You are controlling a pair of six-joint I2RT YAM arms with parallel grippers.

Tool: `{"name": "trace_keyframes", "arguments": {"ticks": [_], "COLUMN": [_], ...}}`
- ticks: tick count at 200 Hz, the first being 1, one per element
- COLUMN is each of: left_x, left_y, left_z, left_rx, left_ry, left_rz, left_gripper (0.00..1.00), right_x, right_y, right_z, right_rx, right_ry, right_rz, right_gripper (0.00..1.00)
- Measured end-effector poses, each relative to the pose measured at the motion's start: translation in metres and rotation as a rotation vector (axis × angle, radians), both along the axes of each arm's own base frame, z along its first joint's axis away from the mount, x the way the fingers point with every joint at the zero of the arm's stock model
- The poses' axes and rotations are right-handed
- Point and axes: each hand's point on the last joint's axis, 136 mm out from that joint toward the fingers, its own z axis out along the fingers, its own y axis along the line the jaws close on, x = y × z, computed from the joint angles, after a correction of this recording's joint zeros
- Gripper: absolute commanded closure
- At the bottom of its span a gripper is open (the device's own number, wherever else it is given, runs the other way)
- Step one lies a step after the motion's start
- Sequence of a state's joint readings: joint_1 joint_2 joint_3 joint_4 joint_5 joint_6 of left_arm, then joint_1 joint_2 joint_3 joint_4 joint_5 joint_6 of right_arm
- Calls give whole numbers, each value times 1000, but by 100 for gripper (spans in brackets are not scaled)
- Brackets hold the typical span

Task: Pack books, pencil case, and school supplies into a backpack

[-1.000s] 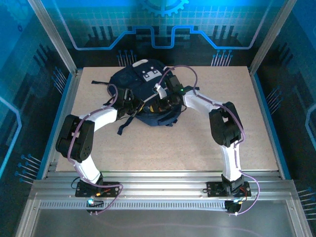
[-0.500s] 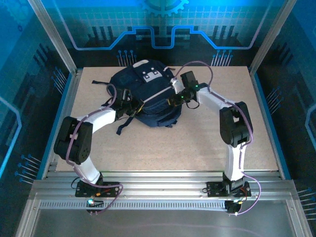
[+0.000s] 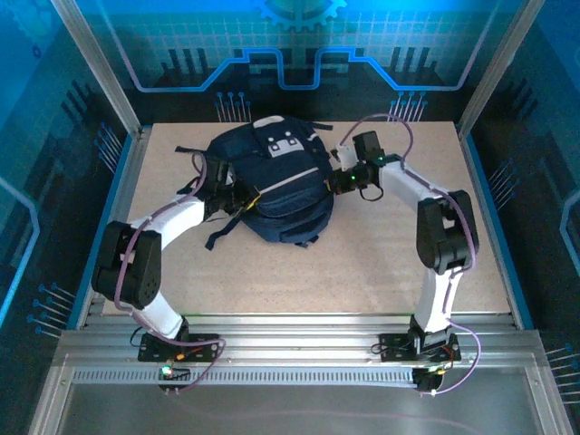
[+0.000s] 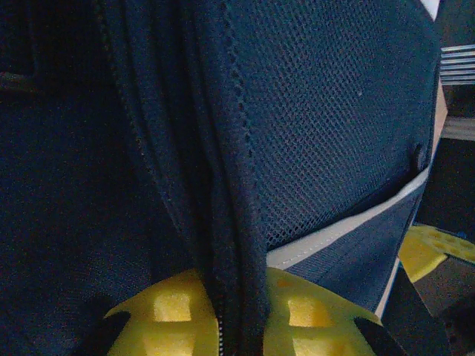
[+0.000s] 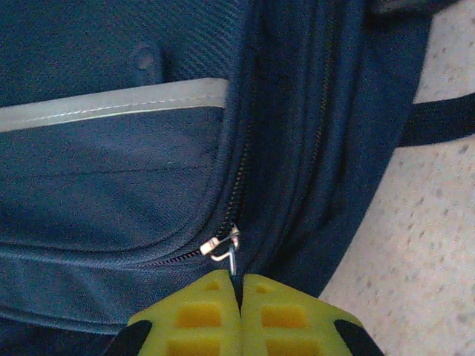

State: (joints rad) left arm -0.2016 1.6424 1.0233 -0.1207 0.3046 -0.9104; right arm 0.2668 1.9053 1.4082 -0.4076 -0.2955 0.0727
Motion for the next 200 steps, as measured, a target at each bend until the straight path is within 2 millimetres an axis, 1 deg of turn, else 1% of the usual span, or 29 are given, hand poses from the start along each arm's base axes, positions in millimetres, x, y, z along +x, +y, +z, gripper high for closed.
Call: {"name": "trace_keyframes", "arguments": {"ticks": [9,10,31,42,51,55,59,64,65,66,69,73,74,83,88,97,108,120,126,142,166,184,200], "left_x": [-2,-2,-5,0,7,13,18,23,23,27,31,38,39,55,65,75,80,80,77,58,20,-8,-29], "left_y": [0,-1,-4,-4,-6,-6,-6,-7,-7,-6,-6,-5,-5,1,6,12,20,26,28,33,38,39,37], "left_z": [-1,-1,-4,-6,-6,-6,-5,-5,-5,-4,-4,-3,-3,-1,2,7,11,16,18,22,24,12,-10], "left_rx": [4,3,-6,-11,-14,-16,-18,-18,-18,-18,-18,-15,-14,-12,-13,-16,-15,-5,0,10,-2,-21,-35], "left_ry": [0,1,19,33,37,39,36,34,34,31,28,23,23,10,-6,-28,-41,-55,-61,-63,-46,-12,45], "left_rz": [-21,-25,-73,-94,-109,-114,-117,-120,-120,-119,-118,-109,-105,-72,-48,-20,14,41,47,62,90,113,138], "left_gripper": [100,100,100,100,96,89,80,59,57,53,43,34,28,8,2,1,1,1,1,1,1,1,1], "right_x": [-13,-17,-52,-69,-79,-83,-86,-88,-89,-89,-89,-90,-90,-92,-93,-95,-96,-93,-90,-79,-62,-56,-56], "right_y": [-1,-2,-5,-3,-1,1,3,5,6,6,8,11,11,18,22,31,43,60,68,88,112,125,134], "right_z": [2,2,9,12,13,14,14,14,14,14,14,15,15,16,16,16,13,10,8,7,11,13,14], "right_rx": [1,0,-17,-25,-32,-32,-34,-31,-30,-30,-28,-21,-20,-1,12,28,38,54,62,91,150,180,196], "right_ry": [-6,-6,-27,-41,-47,-48,-48,-47,-48,-48,-47,-44,-45,-35,-30,-20,1,27,40,61,74,88,96], "right_rz": [0,0,-2,-2,1,1,1,0,0,0,1,-2,-2,-3,-1,7,19,40,48,58,69,76,84], "right_gripper": [100,100,100,100,100,100,100,100,100,100,100,100,100,100,100,100,100,100,100,100,100,100,100]}}
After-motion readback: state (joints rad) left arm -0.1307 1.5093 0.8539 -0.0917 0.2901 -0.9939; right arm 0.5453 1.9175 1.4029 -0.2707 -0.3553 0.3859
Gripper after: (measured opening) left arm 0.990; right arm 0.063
